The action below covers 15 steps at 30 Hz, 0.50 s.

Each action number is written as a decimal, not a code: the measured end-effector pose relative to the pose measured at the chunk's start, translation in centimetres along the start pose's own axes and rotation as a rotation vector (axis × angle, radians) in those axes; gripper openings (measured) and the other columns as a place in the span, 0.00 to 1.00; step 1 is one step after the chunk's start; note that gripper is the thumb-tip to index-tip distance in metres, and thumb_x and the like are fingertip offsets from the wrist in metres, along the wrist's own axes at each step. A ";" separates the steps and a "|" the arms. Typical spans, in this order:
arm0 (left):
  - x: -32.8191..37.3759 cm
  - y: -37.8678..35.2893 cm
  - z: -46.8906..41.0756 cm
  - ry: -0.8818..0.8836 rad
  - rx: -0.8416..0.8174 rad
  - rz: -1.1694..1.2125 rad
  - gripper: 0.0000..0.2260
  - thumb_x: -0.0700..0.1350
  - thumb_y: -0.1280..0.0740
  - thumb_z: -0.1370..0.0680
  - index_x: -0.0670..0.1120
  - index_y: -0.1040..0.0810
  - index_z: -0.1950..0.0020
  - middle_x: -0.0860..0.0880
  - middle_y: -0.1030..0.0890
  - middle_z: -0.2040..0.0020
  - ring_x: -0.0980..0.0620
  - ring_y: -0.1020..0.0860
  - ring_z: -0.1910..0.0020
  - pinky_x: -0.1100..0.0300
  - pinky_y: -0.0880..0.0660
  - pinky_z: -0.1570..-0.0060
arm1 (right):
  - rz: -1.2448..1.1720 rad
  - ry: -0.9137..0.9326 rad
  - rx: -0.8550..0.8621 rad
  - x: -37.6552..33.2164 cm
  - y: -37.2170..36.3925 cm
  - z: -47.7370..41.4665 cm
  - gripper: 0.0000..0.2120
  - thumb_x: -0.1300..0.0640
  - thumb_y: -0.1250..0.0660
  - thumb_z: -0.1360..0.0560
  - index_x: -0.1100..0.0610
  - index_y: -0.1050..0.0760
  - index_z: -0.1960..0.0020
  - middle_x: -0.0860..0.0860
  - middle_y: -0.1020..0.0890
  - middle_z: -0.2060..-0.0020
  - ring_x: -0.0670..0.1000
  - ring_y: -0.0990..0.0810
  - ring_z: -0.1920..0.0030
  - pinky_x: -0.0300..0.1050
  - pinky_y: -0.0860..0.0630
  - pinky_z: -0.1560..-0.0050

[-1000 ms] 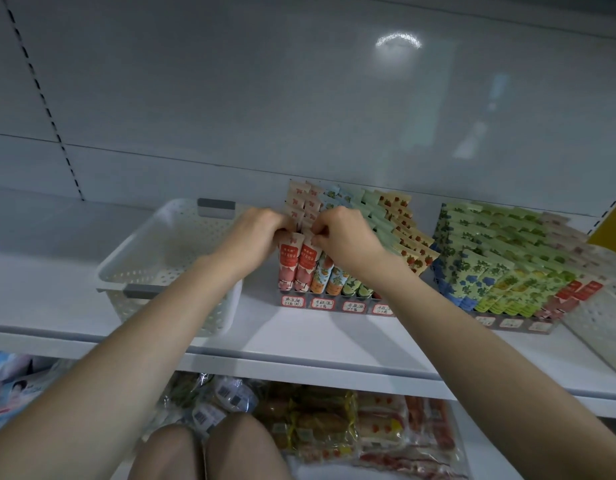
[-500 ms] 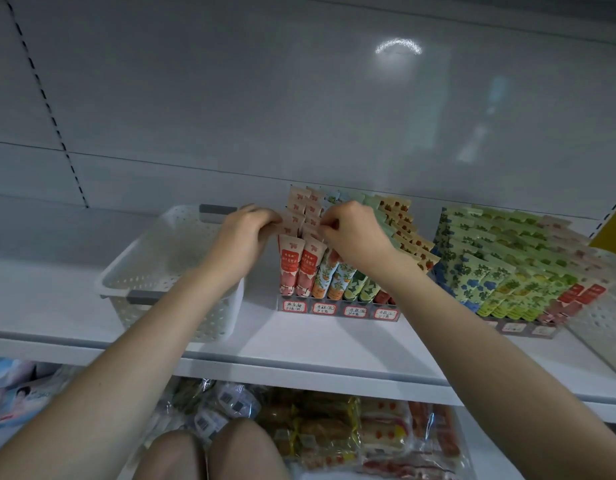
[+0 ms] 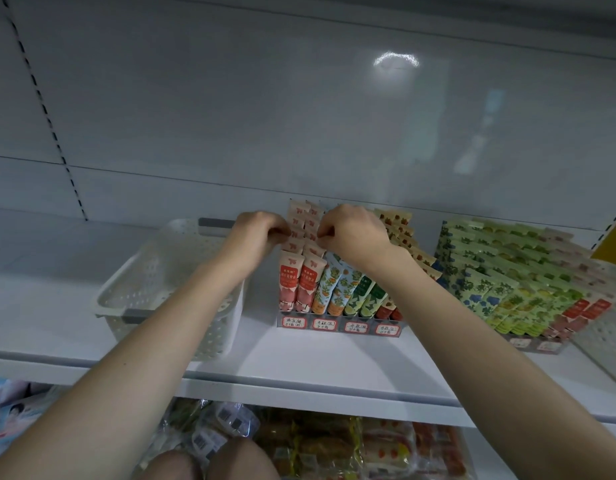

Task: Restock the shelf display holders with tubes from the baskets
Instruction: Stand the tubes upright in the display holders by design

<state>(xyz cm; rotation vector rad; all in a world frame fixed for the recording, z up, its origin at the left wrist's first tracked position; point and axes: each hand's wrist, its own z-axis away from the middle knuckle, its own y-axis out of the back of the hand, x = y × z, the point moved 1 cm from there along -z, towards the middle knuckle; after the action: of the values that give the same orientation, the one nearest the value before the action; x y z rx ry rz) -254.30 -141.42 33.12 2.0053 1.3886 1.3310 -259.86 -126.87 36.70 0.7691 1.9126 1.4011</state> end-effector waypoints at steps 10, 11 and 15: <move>0.3 -0.3 0.3 -0.032 0.025 -0.038 0.07 0.35 0.33 0.25 0.37 0.17 0.50 0.40 0.18 0.51 0.43 0.21 0.50 0.67 0.36 0.55 | 0.008 -0.012 -0.008 0.0 -0.3 0.2 0.10 0.63 0.38 0.25 0.57 0.21 0.47 0.54 0.18 0.51 0.56 0.20 0.51 0.48 0.22 0.52; 0.3 -0.3 0.4 -0.036 0.039 -0.029 0.07 0.35 0.33 0.26 0.37 0.17 0.51 0.39 0.18 0.52 0.42 0.21 0.50 0.66 0.36 0.55 | -0.014 -0.010 -0.004 0.0 -0.3 0.3 0.10 0.63 0.38 0.25 0.57 0.21 0.47 0.54 0.18 0.51 0.56 0.20 0.51 0.47 0.23 0.53; 0.3 -0.4 0.6 -0.043 0.059 -0.010 0.06 0.33 0.33 0.26 0.37 0.17 0.51 0.39 0.18 0.52 0.42 0.21 0.51 0.66 0.36 0.57 | -0.067 -0.003 0.010 0.1 -0.3 0.6 0.09 0.62 0.39 0.24 0.57 0.21 0.49 0.55 0.19 0.51 0.57 0.21 0.51 0.46 0.25 0.54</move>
<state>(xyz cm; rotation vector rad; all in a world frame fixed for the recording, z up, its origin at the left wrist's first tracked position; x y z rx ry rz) -254.01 -140.90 32.67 2.0490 1.4323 1.2492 -259.52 -126.54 36.23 0.7051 1.9268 1.3504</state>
